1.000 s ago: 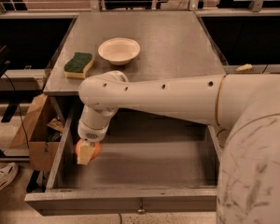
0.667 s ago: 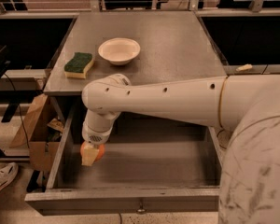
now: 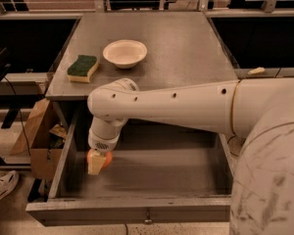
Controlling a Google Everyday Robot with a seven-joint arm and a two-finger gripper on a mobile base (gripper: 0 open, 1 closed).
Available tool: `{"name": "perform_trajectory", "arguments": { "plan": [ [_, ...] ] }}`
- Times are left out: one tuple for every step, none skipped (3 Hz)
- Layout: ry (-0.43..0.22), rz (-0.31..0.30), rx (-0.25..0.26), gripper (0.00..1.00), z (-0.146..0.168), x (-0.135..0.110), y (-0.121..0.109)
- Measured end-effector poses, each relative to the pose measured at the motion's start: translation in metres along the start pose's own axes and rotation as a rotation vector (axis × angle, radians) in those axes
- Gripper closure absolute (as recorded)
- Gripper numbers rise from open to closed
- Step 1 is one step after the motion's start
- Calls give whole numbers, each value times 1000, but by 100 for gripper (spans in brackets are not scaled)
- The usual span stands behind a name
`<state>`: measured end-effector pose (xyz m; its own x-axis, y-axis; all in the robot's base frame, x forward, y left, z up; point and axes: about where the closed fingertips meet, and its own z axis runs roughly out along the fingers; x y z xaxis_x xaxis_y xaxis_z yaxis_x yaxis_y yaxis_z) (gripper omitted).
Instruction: Place orange into top drawer
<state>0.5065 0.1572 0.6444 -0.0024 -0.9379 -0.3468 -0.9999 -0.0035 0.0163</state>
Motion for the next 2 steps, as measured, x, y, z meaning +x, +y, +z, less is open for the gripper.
{"name": "perform_trajectory", "arguments": {
  "plan": [
    [0, 0, 0, 0, 0, 0, 0],
    [0, 0, 0, 0, 0, 0, 0]
  ]
}}
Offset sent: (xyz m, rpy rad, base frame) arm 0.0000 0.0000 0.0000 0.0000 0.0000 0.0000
